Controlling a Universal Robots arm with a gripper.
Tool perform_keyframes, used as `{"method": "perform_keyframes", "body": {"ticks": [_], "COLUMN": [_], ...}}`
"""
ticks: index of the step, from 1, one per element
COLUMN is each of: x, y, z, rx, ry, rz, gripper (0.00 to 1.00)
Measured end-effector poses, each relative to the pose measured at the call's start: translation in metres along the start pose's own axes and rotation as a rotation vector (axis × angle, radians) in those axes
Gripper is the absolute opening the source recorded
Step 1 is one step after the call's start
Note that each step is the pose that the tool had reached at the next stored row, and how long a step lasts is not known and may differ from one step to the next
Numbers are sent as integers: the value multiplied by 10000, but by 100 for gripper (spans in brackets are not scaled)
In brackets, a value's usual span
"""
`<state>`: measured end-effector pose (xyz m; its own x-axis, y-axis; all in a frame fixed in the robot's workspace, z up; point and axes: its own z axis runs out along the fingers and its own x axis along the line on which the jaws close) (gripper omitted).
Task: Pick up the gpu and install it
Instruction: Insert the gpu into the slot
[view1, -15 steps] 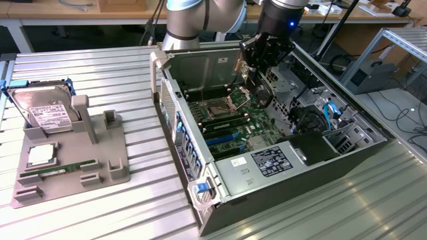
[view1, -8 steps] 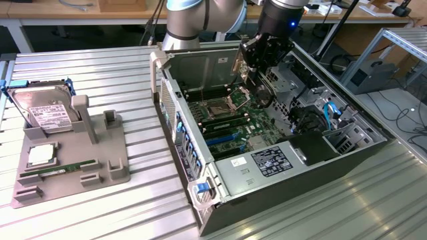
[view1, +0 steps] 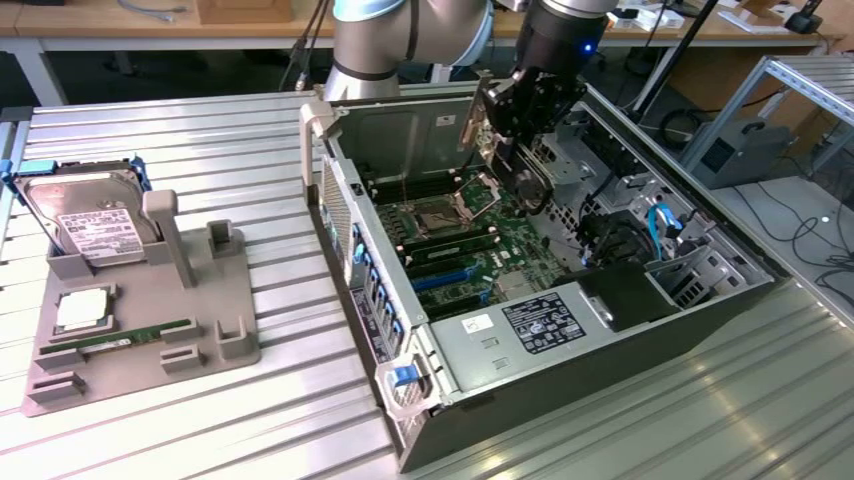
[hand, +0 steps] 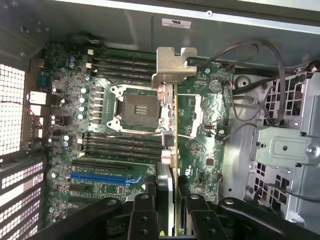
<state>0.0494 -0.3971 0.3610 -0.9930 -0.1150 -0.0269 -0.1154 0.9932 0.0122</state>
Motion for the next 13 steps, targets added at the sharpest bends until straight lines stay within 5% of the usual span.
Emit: {"method": "perform_keyframes", "body": {"ticks": [13], "x": [0], "y": [0], "z": [2], "rx": [-17], "ry": [11], "rz": [-815], "gripper": [27]}}
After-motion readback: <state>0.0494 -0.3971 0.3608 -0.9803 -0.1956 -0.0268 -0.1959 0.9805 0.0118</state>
